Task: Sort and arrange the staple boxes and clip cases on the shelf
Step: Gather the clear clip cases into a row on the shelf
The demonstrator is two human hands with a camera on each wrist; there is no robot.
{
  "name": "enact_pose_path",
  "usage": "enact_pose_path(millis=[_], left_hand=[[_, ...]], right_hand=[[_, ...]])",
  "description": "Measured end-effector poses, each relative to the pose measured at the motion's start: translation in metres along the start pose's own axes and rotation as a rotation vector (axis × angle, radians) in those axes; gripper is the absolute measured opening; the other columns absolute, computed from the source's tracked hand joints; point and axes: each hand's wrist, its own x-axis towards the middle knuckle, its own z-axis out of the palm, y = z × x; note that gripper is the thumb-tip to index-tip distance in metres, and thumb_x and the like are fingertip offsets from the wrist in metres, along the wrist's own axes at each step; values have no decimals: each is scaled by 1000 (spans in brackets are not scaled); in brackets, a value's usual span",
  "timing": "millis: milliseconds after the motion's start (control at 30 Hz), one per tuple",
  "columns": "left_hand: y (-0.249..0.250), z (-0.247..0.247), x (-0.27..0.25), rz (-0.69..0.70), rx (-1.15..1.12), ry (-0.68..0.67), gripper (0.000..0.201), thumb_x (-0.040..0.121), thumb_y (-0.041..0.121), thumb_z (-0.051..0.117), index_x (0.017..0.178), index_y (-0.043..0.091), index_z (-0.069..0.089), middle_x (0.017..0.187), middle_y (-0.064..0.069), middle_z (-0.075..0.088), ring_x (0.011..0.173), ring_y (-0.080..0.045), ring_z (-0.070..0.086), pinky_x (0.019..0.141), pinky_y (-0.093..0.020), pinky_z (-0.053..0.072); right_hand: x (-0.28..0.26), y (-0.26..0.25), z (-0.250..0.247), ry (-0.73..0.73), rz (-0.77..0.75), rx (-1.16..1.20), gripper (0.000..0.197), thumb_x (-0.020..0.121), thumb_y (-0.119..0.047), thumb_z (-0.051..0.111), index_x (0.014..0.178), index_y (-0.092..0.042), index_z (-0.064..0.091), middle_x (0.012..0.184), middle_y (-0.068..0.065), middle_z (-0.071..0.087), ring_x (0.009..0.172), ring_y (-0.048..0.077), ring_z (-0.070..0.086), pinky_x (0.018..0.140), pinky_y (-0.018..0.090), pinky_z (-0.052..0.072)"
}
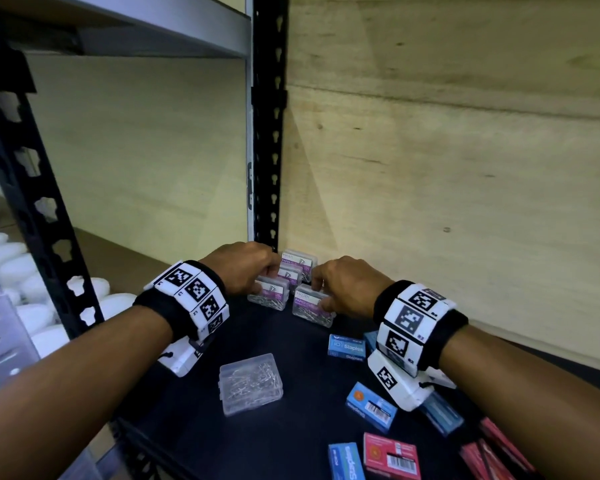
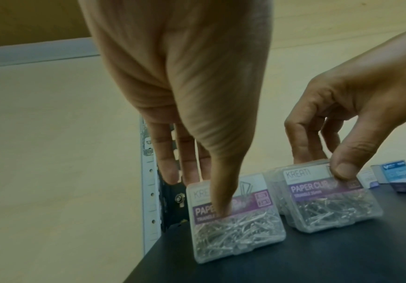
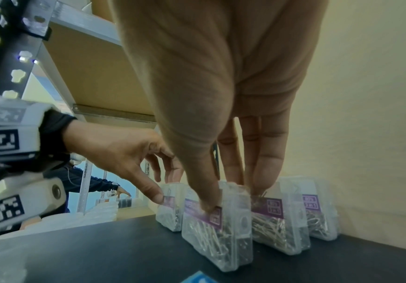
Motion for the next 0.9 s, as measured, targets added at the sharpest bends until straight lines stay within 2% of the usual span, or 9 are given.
enact_pose_path(millis=[100, 200, 300, 433, 633, 767, 900], left_hand=[[5, -6, -4, -37, 58, -9, 34, 82, 29, 72, 112, 28, 56, 107, 9, 53, 100, -16, 55, 69, -28, 39], [11, -17, -7, -42, 83, 4, 38, 82, 32, 74, 116, 30, 56, 116, 9, 57, 102, -15, 56, 69, -27, 37], [22, -31, -6, -35, 96, 24, 36, 83, 34, 73, 116, 31, 57, 116, 10, 59, 102, -13, 57, 69, -27, 38], [54, -52, 2, 10, 128, 53, 29, 86, 43, 65, 113, 33, 59, 111, 12, 62, 102, -14, 59, 70, -28, 44], [134, -72, 32, 158, 121, 53, 29, 88, 51, 59, 111, 34, 60, 109, 14, 63, 101, -14, 59, 74, -29, 46], [194, -75, 51, 279, 86, 16, 30, 88, 52, 58, 112, 33, 59, 111, 12, 62, 100, -14, 58, 73, -29, 43], [258, -72, 70, 392, 60, -5, 31, 88, 52, 58, 112, 33, 59, 111, 12, 61, 100, -15, 57, 77, -31, 47]], right_hand=[[-4, -1, -2, 7, -13, -22, 31, 90, -29, 70, 119, -19, 64, 115, 5, 64, 99, 24, 62, 84, 36, 52], [-15, 2, -7, 0, -27, -79, 41, 92, -37, 66, 128, -18, 61, 123, 6, 59, 107, 25, 58, 88, 36, 50], [-32, 14, -15, 11, 18, -101, 48, 92, -42, 64, 133, -19, 57, 128, 6, 55, 112, 26, 56, 86, 36, 48], [-63, 41, -23, 11, 97, -103, 46, 92, -47, 63, 130, -22, 58, 125, 4, 57, 110, 26, 57, 81, 35, 47], [-134, 103, -32, -28, 243, -140, 48, 94, -52, 56, 132, -24, 54, 133, 2, 55, 119, 24, 53, 81, 29, 37], [-191, 148, -39, -56, 364, -116, 49, 94, -52, 54, 135, -24, 53, 138, 0, 53, 122, 22, 52, 90, 32, 42], [-252, 198, -41, -72, 488, -108, 48, 94, -54, 54, 133, -25, 54, 138, -1, 53, 120, 20, 52, 97, 34, 44]])
